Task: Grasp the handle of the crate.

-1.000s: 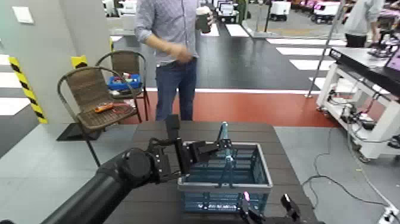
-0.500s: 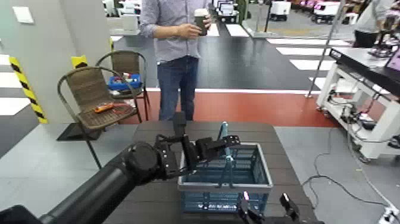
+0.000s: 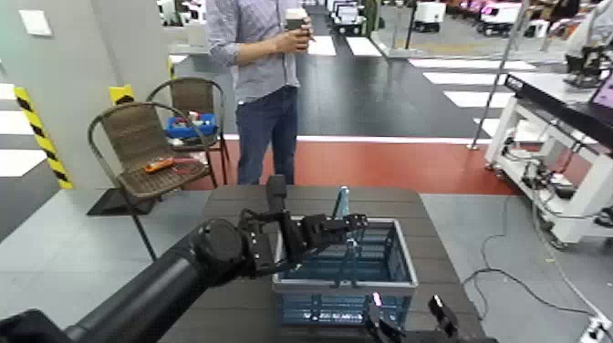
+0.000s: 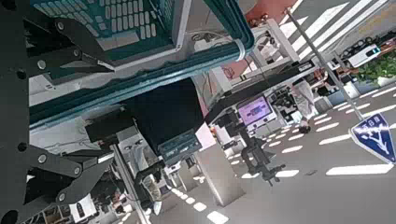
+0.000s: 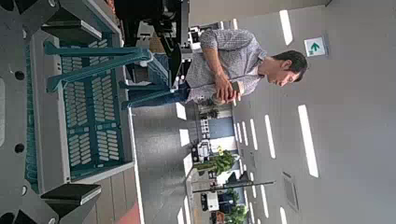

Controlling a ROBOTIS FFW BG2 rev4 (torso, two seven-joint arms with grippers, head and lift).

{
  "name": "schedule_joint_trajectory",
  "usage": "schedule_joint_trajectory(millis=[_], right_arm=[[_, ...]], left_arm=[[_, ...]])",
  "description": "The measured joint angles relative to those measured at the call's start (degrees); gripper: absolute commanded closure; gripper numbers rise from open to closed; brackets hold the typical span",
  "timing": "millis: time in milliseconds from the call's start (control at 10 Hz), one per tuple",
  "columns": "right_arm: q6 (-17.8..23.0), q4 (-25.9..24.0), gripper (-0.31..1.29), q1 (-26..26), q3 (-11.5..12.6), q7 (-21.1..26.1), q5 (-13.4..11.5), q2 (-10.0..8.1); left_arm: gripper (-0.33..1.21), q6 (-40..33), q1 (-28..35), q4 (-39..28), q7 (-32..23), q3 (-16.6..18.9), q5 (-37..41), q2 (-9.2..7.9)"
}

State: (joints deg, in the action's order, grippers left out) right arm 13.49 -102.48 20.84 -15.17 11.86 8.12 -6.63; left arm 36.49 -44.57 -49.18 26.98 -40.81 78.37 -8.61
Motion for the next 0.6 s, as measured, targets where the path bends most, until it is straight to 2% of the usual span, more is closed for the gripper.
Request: schedule_joint_trajectory(millis=[100, 300, 600], right_arm=[[-0.03, 0.00, 0.15, -0.01, -0.01, 0.00, 0.10, -0.06], [-0.06, 0.00, 0.15, -0.01, -0.02, 0.00, 0.41, -0.13], [-0.17, 0.00, 0.15, -0.01, -0.03, 0.00, 0.62, -0.14]], left_arm=[[0.74, -0.09, 0.00, 0.55, 0.00, -0.12, 0.23, 0.00], [1.17, -0.19, 0.15, 1.28, 0.20, -0.13, 1.00, -0.13], [1.19, -0.19, 0.28, 1.39, 0.80, 0.02, 1.16, -0.19]])
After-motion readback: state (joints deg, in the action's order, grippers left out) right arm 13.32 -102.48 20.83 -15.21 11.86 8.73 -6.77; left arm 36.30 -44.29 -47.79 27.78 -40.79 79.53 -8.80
